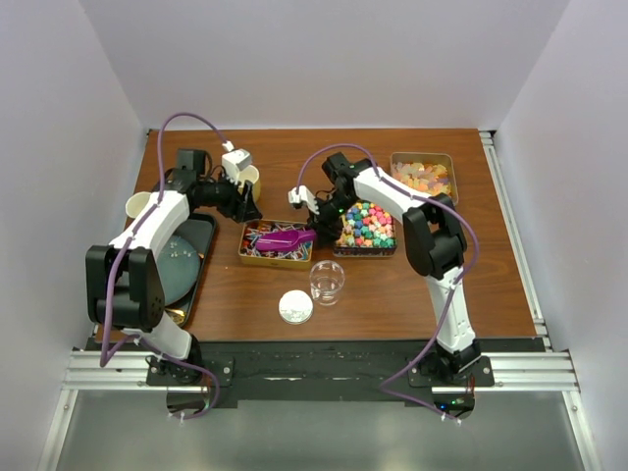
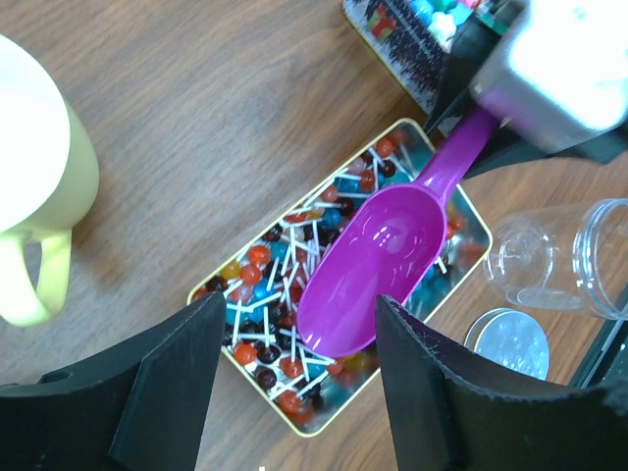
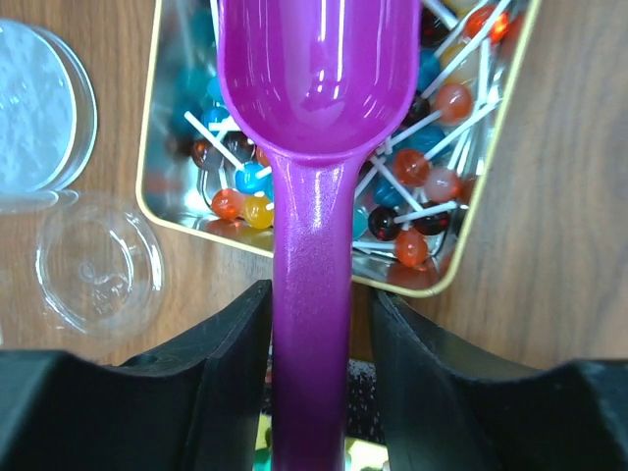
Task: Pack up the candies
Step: Pick up the spatula from the storage box.
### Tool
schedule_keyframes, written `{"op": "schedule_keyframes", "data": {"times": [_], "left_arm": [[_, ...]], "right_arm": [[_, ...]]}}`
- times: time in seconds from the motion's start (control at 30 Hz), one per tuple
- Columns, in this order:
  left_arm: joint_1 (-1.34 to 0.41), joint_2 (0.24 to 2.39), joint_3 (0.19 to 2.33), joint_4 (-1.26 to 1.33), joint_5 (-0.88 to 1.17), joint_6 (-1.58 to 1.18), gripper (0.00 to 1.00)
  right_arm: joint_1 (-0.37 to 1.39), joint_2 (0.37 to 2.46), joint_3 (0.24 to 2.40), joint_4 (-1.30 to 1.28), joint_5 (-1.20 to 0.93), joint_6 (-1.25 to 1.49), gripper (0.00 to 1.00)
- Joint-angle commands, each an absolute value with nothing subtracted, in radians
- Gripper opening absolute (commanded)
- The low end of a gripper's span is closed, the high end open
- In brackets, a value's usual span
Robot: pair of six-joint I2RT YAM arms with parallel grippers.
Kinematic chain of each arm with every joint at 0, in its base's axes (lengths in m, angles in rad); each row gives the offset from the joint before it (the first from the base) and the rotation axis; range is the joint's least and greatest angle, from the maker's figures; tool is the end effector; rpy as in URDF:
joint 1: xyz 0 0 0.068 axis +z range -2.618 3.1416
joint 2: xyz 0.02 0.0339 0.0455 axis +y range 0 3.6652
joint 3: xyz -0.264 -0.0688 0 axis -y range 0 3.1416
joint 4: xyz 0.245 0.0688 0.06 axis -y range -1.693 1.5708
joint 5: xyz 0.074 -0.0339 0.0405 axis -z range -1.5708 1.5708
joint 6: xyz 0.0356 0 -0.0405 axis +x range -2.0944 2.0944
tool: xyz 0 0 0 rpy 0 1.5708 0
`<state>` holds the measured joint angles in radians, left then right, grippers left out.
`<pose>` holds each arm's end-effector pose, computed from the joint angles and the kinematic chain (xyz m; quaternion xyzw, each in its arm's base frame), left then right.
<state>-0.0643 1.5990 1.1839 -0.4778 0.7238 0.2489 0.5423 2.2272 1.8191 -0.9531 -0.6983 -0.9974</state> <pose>0.3368 -0.0453 0.2551 0.2538 0.8529 -0.3038 0.3404 0.3744 0.2523 0.1814 -0.6761 0.6461 0.3093 0.1725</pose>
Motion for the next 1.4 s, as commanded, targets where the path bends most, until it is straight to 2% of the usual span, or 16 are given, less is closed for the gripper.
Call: {"op": "schedule_keyframes", "data": {"times": [0.0,0.53,0.67,0.7,0.8,0.87,0.97,1.0,1.1,1.37], "left_arm": [[-0.048,1.548,1.161,-0.459,0.704,0.255,0.67],[-0.023,1.522,1.111,-0.439,0.669,0.242,0.67],[-0.009,1.516,1.095,-0.436,0.611,0.222,0.68],[-0.009,1.511,1.085,-0.433,0.585,0.204,0.68],[0.000,1.500,1.066,-0.420,0.482,0.151,0.66],[0.044,1.491,1.058,-0.410,0.412,0.115,0.63],[0.064,1.470,1.031,-0.393,0.338,0.060,0.42],[0.067,1.468,1.023,-0.391,0.339,0.055,0.23],[0.067,1.476,1.002,-0.385,0.373,0.064,0.00],[0.063,1.532,0.966,-0.362,0.471,0.029,0.00]], "right_arm": [[0.545,2.111,1.790,-0.897,-0.710,-0.953,0.48],[0.577,2.118,1.733,-0.835,-0.689,-0.893,0.41],[0.577,2.111,1.729,-0.813,-0.687,-0.862,0.25],[0.578,2.105,1.729,-0.808,-0.681,-0.850,0.16],[0.577,2.073,1.756,-0.833,-0.661,-0.859,0.00],[0.572,2.050,1.799,-0.873,-0.650,-0.874,0.00],[0.571,2.028,1.903,-0.980,-0.617,-0.926,0.00],[0.571,2.029,1.937,-1.017,-0.603,-0.966,0.00],[0.572,2.052,2.063,-1.153,-0.537,-1.035,0.00],[0.598,2.100,2.239,-1.370,-0.274,-1.167,0.00]]}}
